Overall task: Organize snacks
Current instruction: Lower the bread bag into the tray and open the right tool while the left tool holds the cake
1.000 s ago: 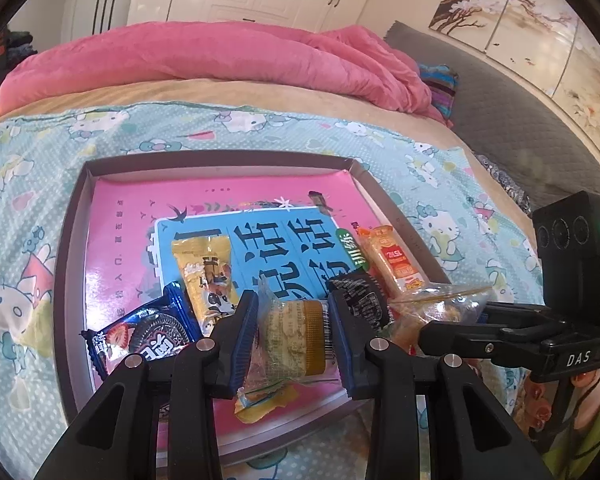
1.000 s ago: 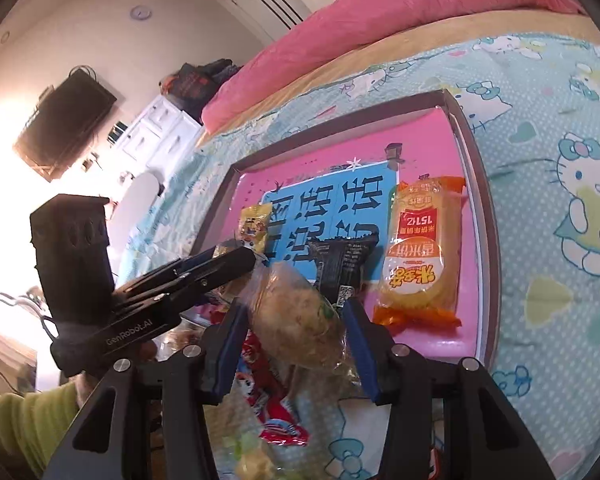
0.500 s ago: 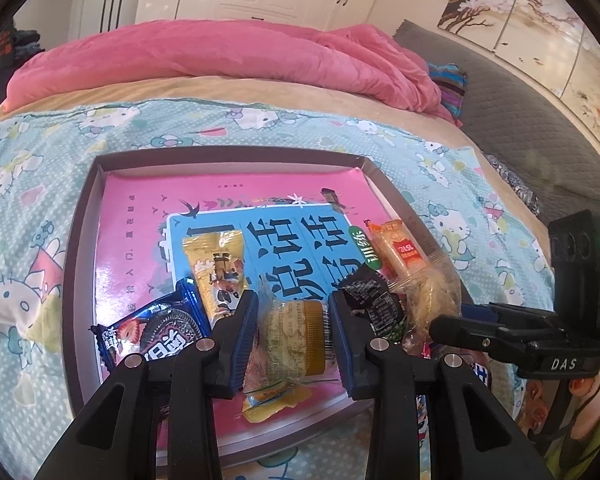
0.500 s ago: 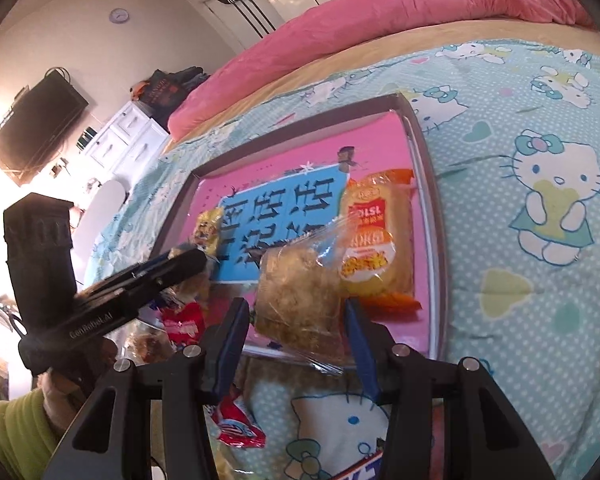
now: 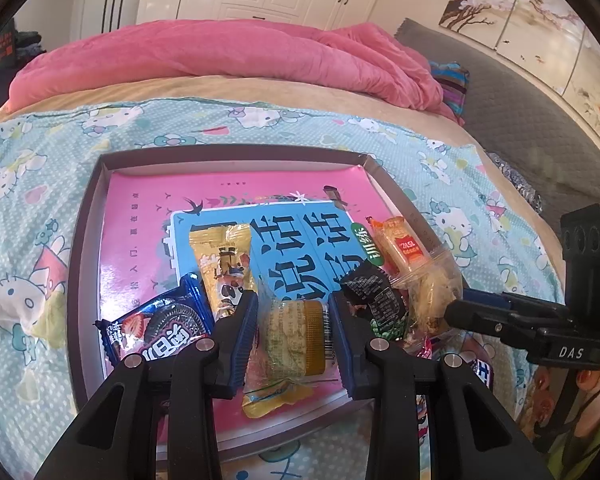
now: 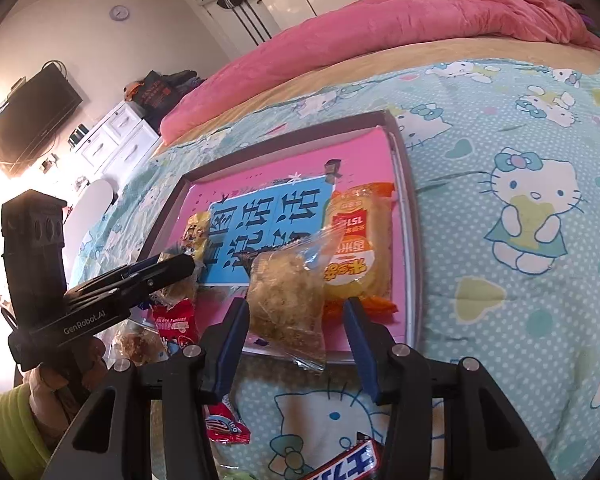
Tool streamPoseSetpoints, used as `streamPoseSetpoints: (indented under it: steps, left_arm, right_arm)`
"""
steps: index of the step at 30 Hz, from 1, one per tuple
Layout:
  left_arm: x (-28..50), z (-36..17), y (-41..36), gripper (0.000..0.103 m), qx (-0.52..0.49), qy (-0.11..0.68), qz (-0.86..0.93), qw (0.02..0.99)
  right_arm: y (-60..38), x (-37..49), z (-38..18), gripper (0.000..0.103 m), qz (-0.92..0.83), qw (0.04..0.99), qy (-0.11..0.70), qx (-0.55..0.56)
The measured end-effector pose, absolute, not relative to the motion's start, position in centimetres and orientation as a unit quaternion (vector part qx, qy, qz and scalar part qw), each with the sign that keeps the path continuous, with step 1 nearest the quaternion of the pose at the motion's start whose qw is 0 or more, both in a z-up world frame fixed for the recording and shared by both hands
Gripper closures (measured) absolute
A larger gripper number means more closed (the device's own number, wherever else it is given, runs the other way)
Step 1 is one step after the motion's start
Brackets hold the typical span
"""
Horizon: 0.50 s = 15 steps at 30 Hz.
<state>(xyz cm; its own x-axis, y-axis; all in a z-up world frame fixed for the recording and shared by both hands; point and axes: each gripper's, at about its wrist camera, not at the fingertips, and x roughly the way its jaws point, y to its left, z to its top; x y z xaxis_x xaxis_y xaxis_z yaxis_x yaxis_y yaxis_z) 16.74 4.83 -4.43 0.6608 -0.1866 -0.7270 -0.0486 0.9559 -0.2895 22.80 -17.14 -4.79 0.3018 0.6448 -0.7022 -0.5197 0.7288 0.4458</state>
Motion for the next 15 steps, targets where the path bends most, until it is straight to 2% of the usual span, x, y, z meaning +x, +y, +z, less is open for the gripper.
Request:
streamPoseSetpoints:
  steps: [8,15]
  left_arm:
    - [16.7,-4.5,4.8,0.065,-0.142,0.41,-0.036,0.9]
    - [16.6,-4.7,4.9,0.065,-0.142,0.411,-0.035,0.9]
  right_arm:
    - [-16.9,22.5,-4.4,0.053,0.354,0.814,0.459,0.043]
    - [-15.7,21.5,-4.4,0.053,0.337,0.83,0.444,-0.03]
